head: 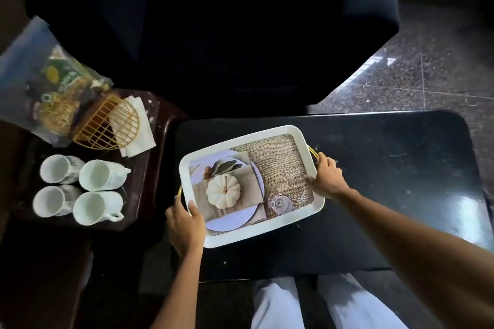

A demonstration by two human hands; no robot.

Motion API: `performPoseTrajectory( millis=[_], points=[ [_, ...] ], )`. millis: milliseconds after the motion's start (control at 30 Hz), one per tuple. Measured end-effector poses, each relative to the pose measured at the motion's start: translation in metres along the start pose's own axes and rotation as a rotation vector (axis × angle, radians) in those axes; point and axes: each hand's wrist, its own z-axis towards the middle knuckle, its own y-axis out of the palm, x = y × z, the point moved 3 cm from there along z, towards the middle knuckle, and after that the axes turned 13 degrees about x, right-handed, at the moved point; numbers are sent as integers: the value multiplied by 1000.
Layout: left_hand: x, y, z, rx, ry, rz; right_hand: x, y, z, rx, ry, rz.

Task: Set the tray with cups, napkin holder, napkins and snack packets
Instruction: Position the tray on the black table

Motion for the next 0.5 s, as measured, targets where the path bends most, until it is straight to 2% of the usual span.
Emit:
performPoseTrajectory(
  millis=[100, 267, 500],
  points=[
    [-2, 6, 10, 87, -97, -125, -1, 2, 20, 70, 20, 124],
    [-14, 15, 27, 98, -198, -226, 14, 3, 34, 196, 51, 227],
    [9, 21, 10, 109, -164, -298, 77, -20, 20, 275, 141, 373]
  ],
)
